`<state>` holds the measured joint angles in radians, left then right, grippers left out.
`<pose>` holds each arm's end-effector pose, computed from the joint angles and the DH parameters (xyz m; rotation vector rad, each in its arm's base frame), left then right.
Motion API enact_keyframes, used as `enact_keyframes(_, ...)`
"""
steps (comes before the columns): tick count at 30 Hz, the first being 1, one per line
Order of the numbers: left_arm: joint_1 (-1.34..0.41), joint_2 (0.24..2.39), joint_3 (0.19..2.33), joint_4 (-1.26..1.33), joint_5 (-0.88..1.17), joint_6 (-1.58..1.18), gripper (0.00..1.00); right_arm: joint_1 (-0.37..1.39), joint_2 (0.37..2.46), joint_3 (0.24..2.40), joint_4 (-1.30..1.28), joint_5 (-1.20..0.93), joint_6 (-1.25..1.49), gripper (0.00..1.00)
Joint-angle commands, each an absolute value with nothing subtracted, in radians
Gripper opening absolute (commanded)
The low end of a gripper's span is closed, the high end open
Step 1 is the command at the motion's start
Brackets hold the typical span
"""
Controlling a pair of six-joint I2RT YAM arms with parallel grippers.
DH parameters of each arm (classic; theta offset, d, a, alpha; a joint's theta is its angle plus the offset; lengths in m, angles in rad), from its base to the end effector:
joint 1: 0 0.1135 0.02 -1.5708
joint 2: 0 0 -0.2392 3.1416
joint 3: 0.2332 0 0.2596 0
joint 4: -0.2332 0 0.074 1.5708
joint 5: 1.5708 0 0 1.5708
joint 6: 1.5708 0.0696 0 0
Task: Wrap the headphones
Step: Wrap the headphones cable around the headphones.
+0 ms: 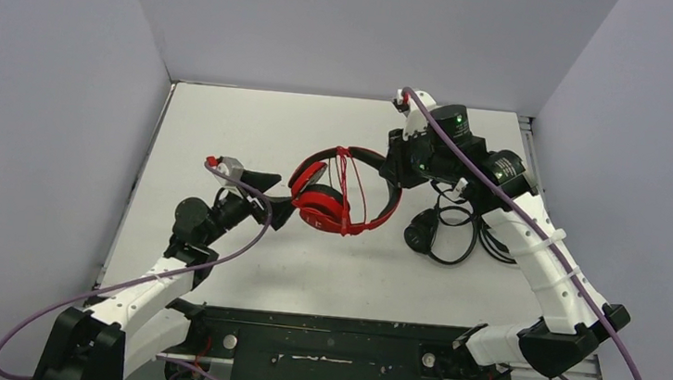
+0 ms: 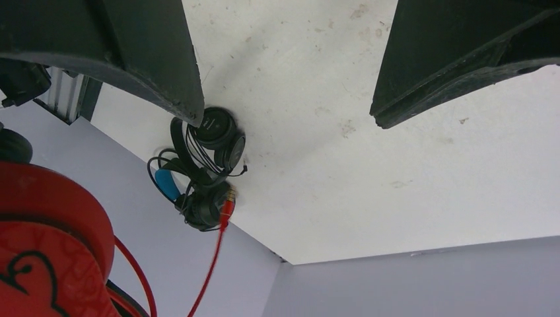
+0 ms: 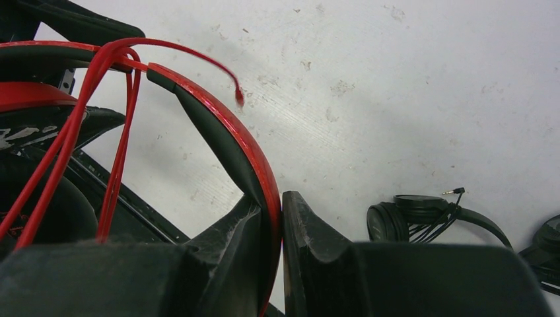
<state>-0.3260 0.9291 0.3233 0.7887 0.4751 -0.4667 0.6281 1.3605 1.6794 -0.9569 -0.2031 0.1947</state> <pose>0.2288 -0.1109 0.2353 0.3131 1.4485 -0.9781 0.2388 0.1908 0.3989 -0.6033 2.1974 0.6707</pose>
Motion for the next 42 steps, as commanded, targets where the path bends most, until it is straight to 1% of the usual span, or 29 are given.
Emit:
enact_keyframes(1,-0.322,0.977,0.316,1.013,0.475,-0.412,0.97,0.617,1.368,1.784,-0.961,-0.25,0.24,0.0)
enact_keyframes(4,-0.324,1.041,0.349,1.055,0.542,-0.388,0.97,0.612,1.387,1.842,-0.992,-0.277,0.249,0.0)
enact_keyframes(7,-0.325,1.091,0.36,1.163,0.587,-0.395,0.97,0.606,1.41,1.898,-1.022,-0.292,0.265,0.0)
enact_keyframes(15,-0.352,1.224,0.437,1.343,0.698,-0.365,0.97,0.6,1.465,2.022,-1.073,-0.354,0.298,0.0)
enact_keyframes(20,-0.374,1.29,0.506,1.359,0.743,-0.338,0.97,0.598,1.479,2.041,-1.08,-0.37,0.307,0.0)
enact_keyframes(29,-0.403,1.373,0.613,1.309,0.715,-0.313,0.97,0.598,1.49,2.041,-1.071,-0.378,0.31,0.0)
enact_keyframes(33,-0.406,1.409,0.652,1.322,0.726,-0.318,0.95,0.598,1.492,2.04,-1.066,-0.381,0.311,0.0)
enact_keyframes(38,-0.407,1.448,0.688,1.355,0.74,-0.349,0.85,0.597,1.491,2.033,-1.063,-0.379,0.314,0.0)
enact_keyframes(42,-0.407,1.464,0.699,1.37,0.741,-0.361,0.85,0.597,1.492,2.034,-1.06,-0.383,0.316,0.0)
